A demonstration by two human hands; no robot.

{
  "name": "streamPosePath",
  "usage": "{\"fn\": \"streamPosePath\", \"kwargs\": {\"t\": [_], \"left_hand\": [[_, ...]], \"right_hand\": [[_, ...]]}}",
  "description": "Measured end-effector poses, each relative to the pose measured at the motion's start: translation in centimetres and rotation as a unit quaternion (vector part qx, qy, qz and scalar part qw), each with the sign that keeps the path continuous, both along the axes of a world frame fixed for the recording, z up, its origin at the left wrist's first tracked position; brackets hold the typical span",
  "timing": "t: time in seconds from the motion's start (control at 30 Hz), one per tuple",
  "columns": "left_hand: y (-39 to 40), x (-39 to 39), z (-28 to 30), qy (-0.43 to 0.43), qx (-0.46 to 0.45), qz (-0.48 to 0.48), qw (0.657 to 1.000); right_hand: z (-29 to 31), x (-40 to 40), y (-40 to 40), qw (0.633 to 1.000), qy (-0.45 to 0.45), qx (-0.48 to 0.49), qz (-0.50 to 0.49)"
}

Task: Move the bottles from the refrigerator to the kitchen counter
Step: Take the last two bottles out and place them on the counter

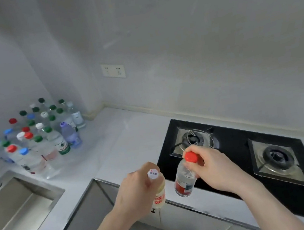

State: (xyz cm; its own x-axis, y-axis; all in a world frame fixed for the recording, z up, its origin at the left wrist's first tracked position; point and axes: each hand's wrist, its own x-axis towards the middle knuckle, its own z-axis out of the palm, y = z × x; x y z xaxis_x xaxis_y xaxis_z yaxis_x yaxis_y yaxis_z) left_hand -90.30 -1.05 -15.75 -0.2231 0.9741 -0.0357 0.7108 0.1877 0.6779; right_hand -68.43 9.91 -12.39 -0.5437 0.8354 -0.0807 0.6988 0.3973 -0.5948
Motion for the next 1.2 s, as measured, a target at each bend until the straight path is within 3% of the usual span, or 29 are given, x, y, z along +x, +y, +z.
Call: {"fn": "streamPosePath", "kwargs": {"t": [0.23,0.47,1.2], "left_hand": [[0.0,-6.8,-0.2,0.011,-0.01,0.117,0.993],[3.4,-12.1,0.8,0.031,-0.023,0.172,0.984],[13.6,-25.1,-0.7,0.106,-0.066,0.171,0.977]], "right_hand": [[-0.5,-9.7,4.5,0.994,0.001,-0.005,0.111],[-0.7,-16.8,10.2,0.983,0.022,-0.033,0.179],[-3.4,-28.9,21.5,0.979,0.021,-0.037,0.202]]}}
